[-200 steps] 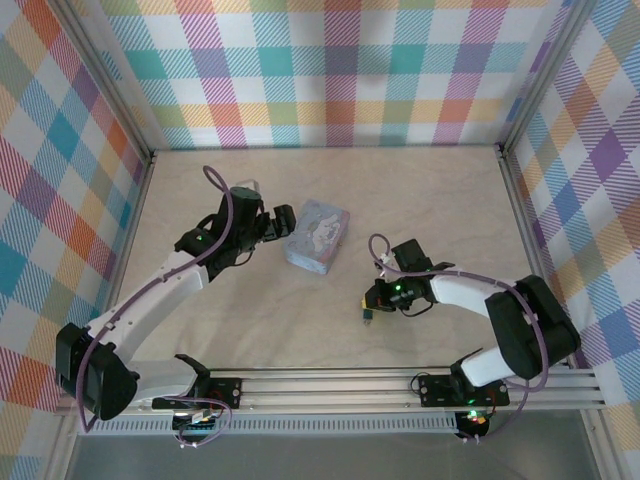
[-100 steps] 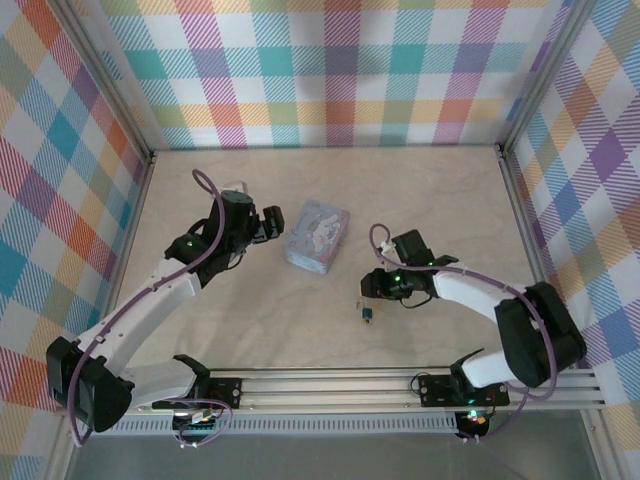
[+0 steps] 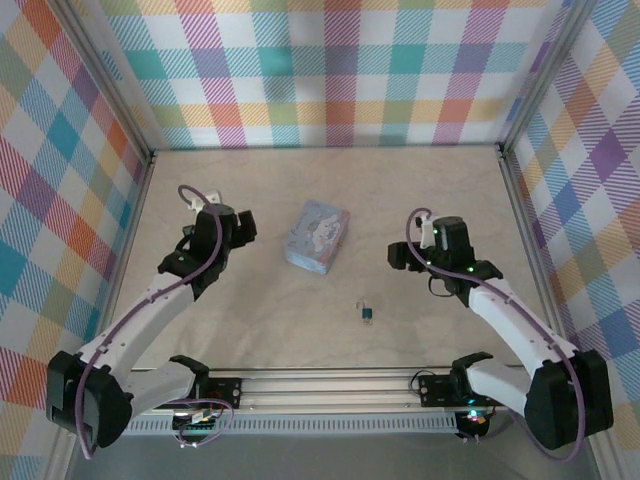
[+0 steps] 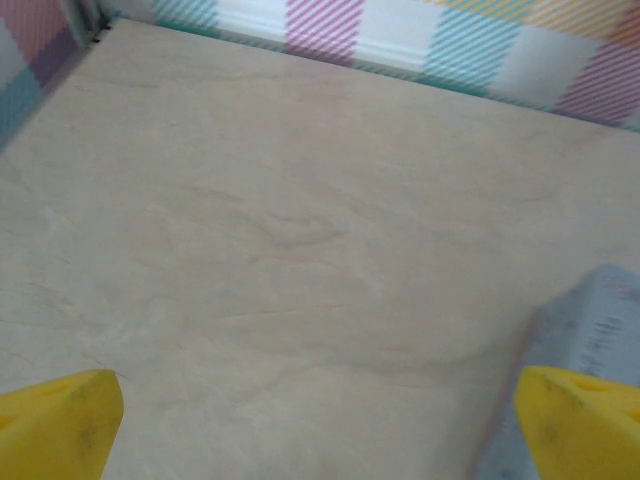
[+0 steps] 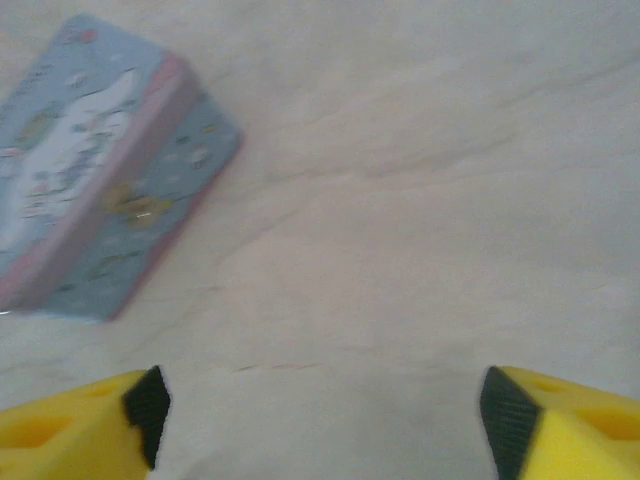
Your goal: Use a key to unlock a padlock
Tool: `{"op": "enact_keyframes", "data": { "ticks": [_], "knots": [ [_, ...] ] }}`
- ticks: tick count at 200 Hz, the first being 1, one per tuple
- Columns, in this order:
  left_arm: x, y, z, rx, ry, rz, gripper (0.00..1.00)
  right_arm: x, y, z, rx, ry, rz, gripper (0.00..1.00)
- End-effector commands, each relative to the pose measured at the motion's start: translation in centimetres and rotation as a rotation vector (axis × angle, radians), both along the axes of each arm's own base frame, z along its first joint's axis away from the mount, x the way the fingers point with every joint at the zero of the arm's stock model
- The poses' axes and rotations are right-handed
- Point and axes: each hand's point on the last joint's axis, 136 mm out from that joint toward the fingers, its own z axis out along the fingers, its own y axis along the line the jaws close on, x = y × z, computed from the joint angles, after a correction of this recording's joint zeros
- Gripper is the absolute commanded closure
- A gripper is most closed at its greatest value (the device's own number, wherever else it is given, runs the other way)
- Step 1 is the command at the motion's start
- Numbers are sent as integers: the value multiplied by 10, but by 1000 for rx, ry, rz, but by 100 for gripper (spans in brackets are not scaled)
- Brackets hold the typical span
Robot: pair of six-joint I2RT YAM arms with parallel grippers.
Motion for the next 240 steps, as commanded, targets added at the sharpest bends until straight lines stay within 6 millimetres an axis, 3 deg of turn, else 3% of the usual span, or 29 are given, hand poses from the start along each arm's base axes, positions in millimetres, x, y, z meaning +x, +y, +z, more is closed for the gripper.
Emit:
{"op": "enact_keyframes", "data": {
  "ticks": [1,6,25,50,84,146,178,206,240],
  "knots": [
    [11,20,-6,52,-96,16,0,16,-39,-5,-118,-84,-113,4],
    [11,26,-13,49,-95,28,0,18,-46,-7,-123,-86,-132,0],
    [9,46,-41,51,-54,61,0,27,-67,-18,-135,-91,-189,0],
    [5,59,-65,88,0,54,0,39,-79,-31,-146,-131,-190,0],
    [9,54,-79,95,-25,-18,0,58,-85,-47,-125,-178,-179,0],
    [18,47,-96,60,-97,-108,0,88,-75,-25,-124,-393,-103,0],
    [27,43,-96,65,-127,-143,0,92,-75,-44,-113,-400,-93,0],
    [41,40,-96,64,-160,-168,0,90,-80,-45,-95,-408,-111,0],
    [52,35,-126,52,-127,-207,0,93,-86,-47,-102,-390,-149,0]
  ]
}}
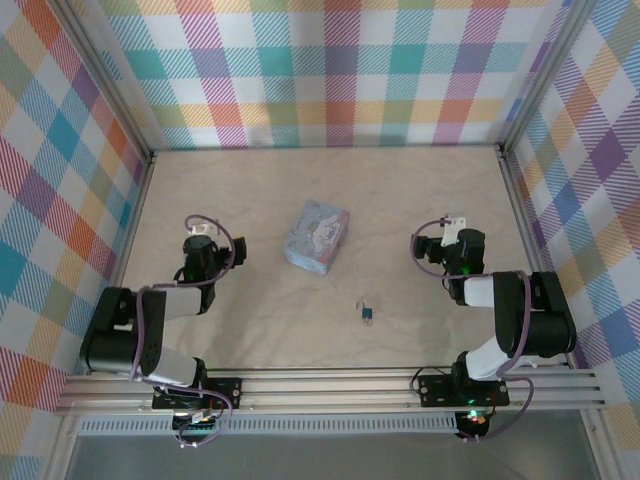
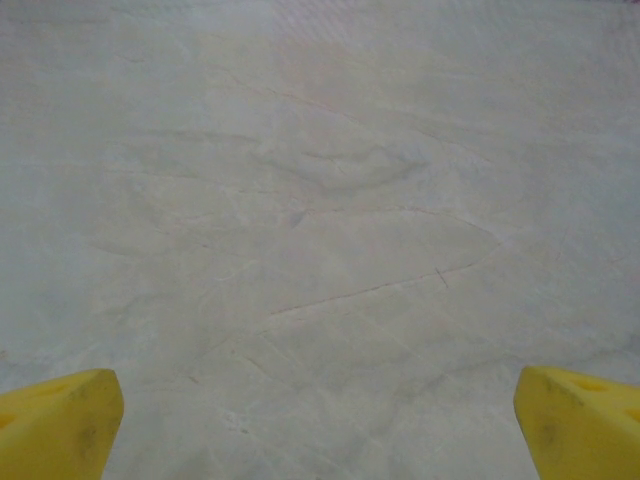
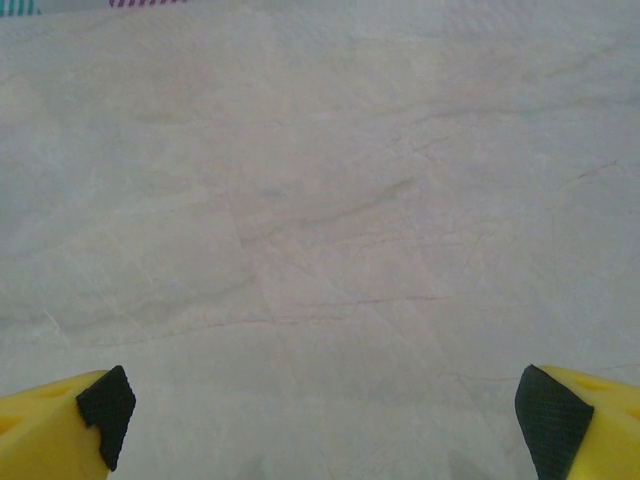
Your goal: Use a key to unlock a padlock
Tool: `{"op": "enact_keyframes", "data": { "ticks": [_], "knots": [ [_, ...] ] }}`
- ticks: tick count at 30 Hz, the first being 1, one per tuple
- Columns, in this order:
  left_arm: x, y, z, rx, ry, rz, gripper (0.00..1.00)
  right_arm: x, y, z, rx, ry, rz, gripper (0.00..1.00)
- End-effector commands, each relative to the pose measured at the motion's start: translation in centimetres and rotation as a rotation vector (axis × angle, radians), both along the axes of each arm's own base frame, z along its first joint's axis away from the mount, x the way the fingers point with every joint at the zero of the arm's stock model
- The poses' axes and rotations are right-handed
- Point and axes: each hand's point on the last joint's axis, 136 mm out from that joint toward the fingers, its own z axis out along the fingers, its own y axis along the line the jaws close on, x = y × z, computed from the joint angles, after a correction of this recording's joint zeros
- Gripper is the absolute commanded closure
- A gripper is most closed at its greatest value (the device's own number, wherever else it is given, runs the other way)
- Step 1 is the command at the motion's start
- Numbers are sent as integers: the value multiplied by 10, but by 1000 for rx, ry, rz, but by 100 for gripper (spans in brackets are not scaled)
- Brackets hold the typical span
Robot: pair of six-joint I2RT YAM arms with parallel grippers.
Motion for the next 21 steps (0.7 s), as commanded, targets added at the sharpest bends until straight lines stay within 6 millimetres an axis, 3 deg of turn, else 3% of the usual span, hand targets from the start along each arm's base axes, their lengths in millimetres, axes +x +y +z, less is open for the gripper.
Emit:
{"op": "enact_keyframes", "data": {
  "ticks": [1,21],
  "knots": [
    [17,-4,5,-2,-75,-42,0,10,-2,17,8,-67,-10,0],
    [20,-4,4,-3,-45,-50,0,10,-2,18,6,-67,-11,0]
  ]
}}
